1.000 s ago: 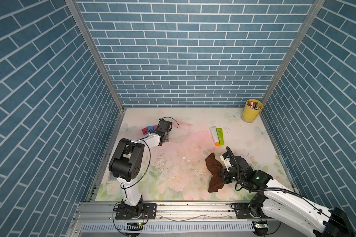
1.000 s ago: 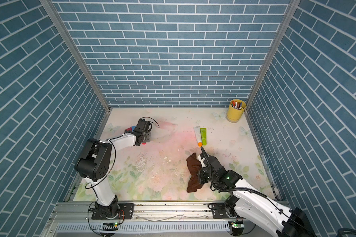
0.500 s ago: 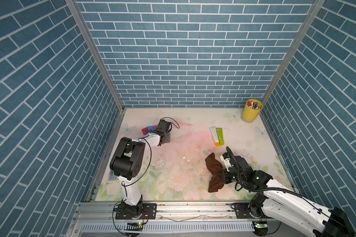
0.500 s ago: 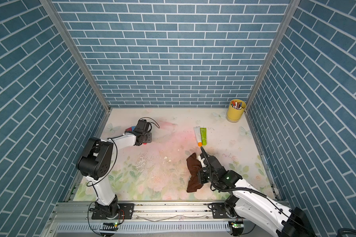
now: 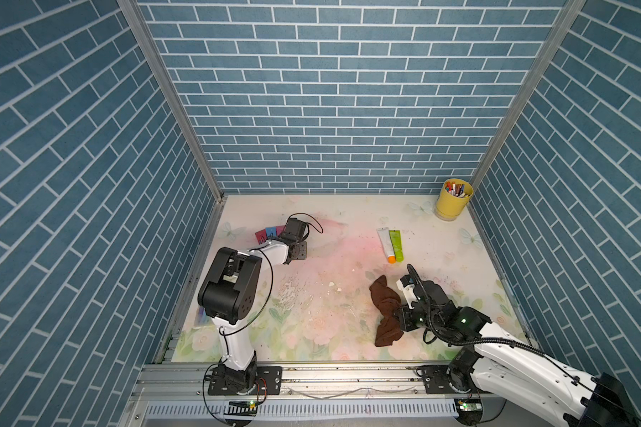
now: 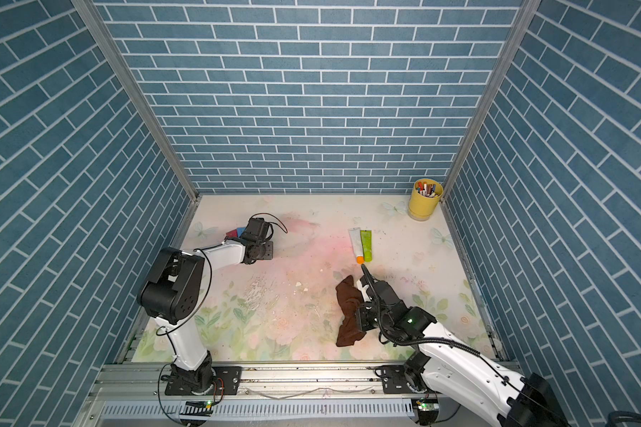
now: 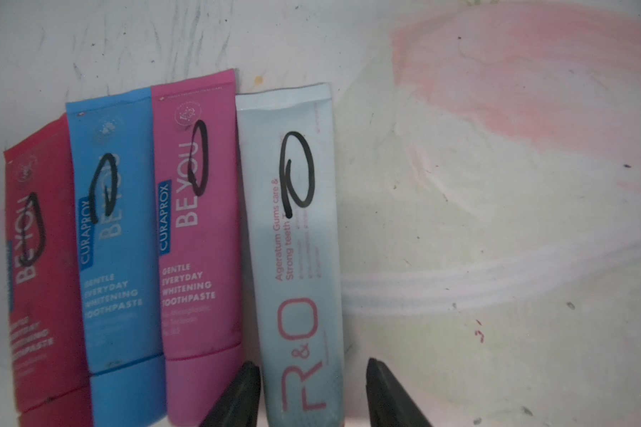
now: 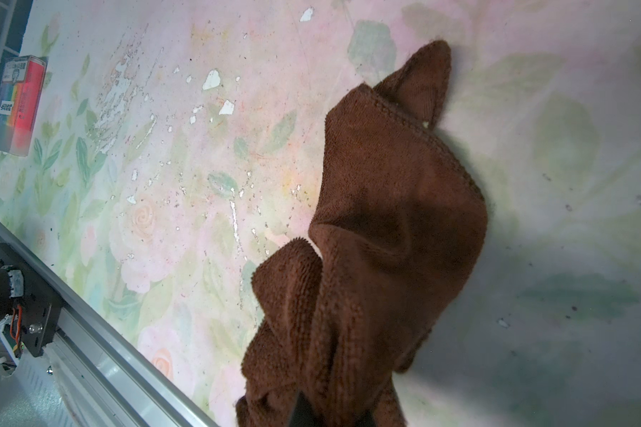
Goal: Wipe the surface of the toothpaste tube
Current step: Move the toothpaste to the center of the board.
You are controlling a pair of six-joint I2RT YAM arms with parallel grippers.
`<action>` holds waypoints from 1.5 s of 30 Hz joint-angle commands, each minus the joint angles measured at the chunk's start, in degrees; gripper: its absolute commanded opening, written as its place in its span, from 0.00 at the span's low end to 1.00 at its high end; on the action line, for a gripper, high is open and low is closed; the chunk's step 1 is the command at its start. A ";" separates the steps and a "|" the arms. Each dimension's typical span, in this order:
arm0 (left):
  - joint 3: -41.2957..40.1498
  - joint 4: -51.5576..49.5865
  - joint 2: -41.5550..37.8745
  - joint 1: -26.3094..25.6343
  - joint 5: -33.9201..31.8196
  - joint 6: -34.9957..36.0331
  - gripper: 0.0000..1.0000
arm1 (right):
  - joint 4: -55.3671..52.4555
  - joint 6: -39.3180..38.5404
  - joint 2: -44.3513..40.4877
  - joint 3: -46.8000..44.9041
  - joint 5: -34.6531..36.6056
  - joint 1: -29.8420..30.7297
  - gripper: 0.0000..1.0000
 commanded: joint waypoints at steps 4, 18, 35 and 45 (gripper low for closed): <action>-1.40 -1.07 -0.05 0.34 0.47 0.03 0.50 | 0.54 -1.43 -1.17 -0.57 0.85 -0.15 0.00; -5.05 2.02 -1.33 -1.30 0.36 0.45 0.19 | -1.17 -1.14 -3.35 -0.32 2.56 -0.15 0.00; -17.96 8.75 -13.79 -25.20 3.97 -0.25 0.14 | -12.26 -0.52 -5.55 8.30 4.65 -7.24 0.00; -24.10 15.70 -17.43 -35.22 8.44 2.11 0.18 | -11.59 -3.88 -0.30 15.63 0.17 -8.76 0.00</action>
